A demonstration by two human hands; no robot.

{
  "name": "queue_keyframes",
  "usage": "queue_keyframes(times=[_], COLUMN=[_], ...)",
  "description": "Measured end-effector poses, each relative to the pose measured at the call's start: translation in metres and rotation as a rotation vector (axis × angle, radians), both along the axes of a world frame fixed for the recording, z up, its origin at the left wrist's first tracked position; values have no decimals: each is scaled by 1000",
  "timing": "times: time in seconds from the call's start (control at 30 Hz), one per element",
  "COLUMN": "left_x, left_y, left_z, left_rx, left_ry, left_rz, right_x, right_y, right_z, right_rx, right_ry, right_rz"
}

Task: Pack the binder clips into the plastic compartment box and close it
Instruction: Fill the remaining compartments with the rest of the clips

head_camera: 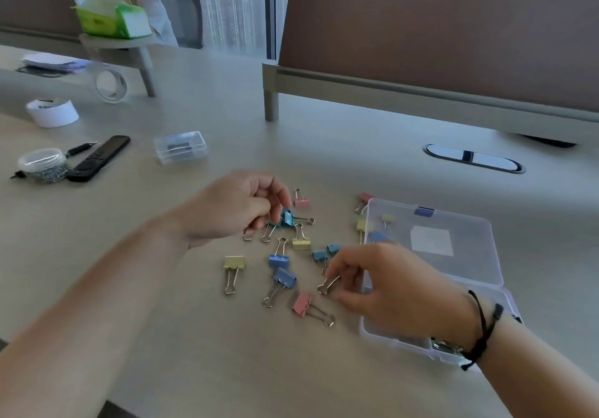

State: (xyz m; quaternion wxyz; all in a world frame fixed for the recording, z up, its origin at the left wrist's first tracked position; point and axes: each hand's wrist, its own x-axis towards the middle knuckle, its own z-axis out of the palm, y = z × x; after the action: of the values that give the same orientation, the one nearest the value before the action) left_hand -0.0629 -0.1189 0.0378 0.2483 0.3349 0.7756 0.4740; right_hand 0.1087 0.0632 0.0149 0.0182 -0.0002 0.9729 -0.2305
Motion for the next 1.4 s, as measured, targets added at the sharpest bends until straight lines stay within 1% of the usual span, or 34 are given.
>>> queue_keyframes(times=[0.13, 0.27, 0.33, 0.43, 0.53, 0.67, 0.8, 0.93, 1.1, 1.17, 1.27, 1.4], left_x=[-18, -30, -33, -36, -34, -22, -10, -3, 0, 0, 1, 3], left_y=[-12, -22, -24, -25, -24, -22, -19, -15, -14, -14, -14, -13], left_z=[-7, -19, -27, -34, -35, -31, -32, -32, -33, -35, -35, -33], left_rx=[-60, -157, -214, -277, -290, -226, -273, -285, -263, -266, -291, -312], left_ry=[72, 138, 193, 281, 356, 326, 285, 292, 290, 324, 370, 379], left_rz=[58, 59, 38, 5, -5, -113, -244, -278, -310, -306, -332, -389], right_x=[4, 3, 1, -3, -8, -19, -23, -22, -24, -24, -25, -30], right_y=[10, 9, 7, -7, -33, -48, -47, -45, -41, -40, -37, -30], right_z=[4, 10, 14, 18, 15, 7, 7, 5, 3, 3, 4, 7], right_rx=[10, 24, 47, 63, 155, 160, 145, 141, 105, 94, 27, -105], right_ry=[-17, -53, -36, -33, -77, -27, -47, -7, -4, 0, -27, -59], right_rz=[-17, -11, -28, -42, 11, 20, 17, 13, 2, -6, -26, -62])
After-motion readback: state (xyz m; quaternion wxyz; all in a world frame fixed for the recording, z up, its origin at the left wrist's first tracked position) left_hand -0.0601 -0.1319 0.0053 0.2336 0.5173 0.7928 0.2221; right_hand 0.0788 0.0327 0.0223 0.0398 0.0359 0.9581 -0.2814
